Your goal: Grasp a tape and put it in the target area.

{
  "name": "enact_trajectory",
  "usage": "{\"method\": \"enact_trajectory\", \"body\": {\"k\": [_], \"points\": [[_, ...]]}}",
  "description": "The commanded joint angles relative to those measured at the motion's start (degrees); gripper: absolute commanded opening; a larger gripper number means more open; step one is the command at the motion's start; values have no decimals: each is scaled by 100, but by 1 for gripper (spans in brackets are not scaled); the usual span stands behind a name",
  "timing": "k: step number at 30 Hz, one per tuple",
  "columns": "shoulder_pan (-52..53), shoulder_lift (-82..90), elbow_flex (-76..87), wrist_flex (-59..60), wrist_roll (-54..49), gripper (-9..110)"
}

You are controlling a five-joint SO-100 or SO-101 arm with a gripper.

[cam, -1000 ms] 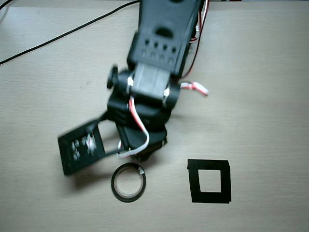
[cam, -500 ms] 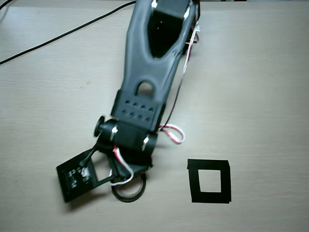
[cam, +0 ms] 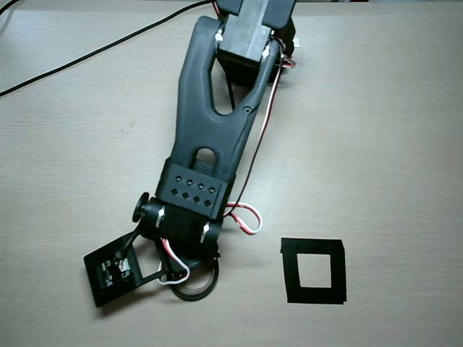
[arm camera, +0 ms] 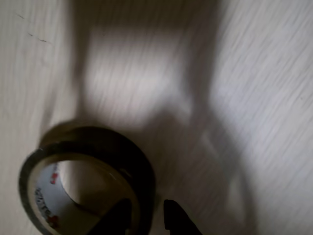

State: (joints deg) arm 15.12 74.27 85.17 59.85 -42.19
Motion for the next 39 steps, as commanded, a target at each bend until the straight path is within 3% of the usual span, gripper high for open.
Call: {"method": "enact_trajectory", "body": {"k": [1, 10, 18, 25, 39], "points": [[-35, 44, -264, -44, -35, 1], [-431, 642, -387, 712, -193, 0], [-1995, 2153, 316, 1125, 264, 0], [-2856, 1802, 132, 1204, 879, 0], [-3208, 422, -1081, 1213, 1441, 0]]}}
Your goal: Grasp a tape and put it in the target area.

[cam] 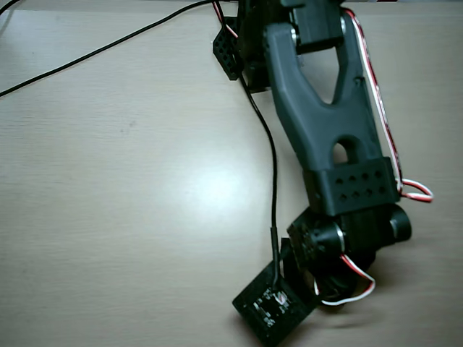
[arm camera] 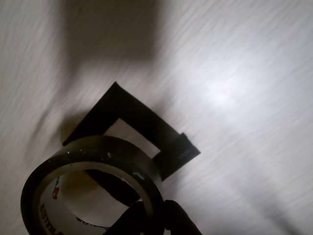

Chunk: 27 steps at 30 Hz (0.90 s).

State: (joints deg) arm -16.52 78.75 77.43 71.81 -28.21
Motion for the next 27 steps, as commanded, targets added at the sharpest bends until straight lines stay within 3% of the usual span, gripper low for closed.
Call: {"method": "enact_trajectory", "body": {"k": [1, 15, 27], "points": [[-53, -97, -325, -9, 70, 0], [9, -1063, -765, -193, 70, 2], [53, -598, -1072, 325, 0, 12]]}}
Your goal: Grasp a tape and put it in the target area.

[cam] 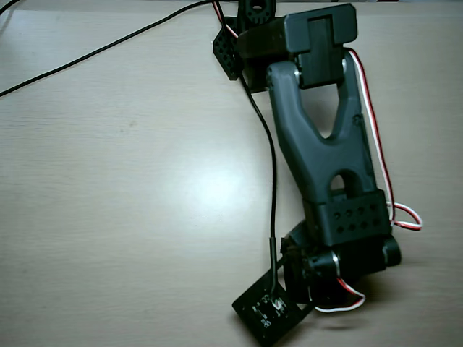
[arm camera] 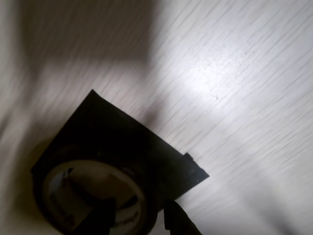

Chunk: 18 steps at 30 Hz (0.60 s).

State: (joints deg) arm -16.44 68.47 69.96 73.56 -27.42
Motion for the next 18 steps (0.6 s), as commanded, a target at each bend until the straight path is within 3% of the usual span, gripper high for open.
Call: {"method": "enact_trajectory", "body": {"k": [1, 9, 18], "points": [[79, 571, -404, 255, -114, 12], [1011, 1837, -510, 949, -290, 12], [2215, 3305, 1204, 325, 105, 11]]}}
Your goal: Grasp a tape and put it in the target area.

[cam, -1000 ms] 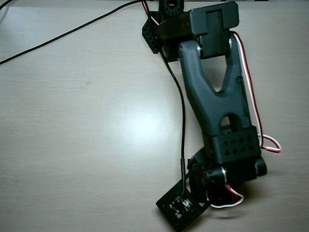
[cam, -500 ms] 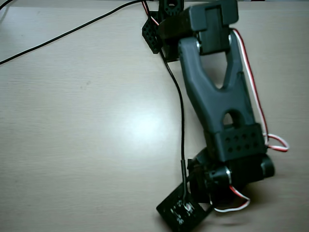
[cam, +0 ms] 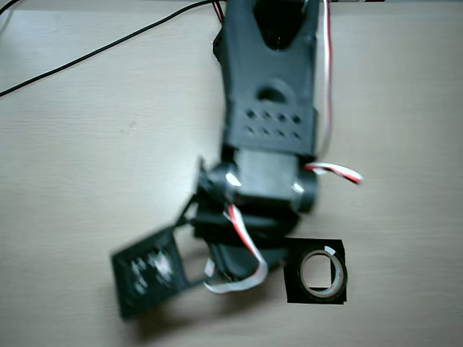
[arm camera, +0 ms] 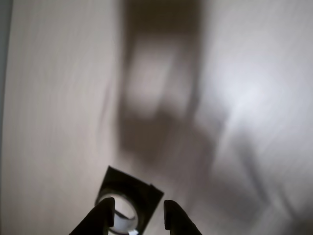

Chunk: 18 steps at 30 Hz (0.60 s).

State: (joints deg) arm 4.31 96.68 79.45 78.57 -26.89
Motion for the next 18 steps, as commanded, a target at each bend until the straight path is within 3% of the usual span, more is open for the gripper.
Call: {"method": "enact_trajectory", "body": {"k": [1, 18], "points": [[193, 615, 431, -246, 44, 11], [835, 791, 853, -606, 123, 13]]}}
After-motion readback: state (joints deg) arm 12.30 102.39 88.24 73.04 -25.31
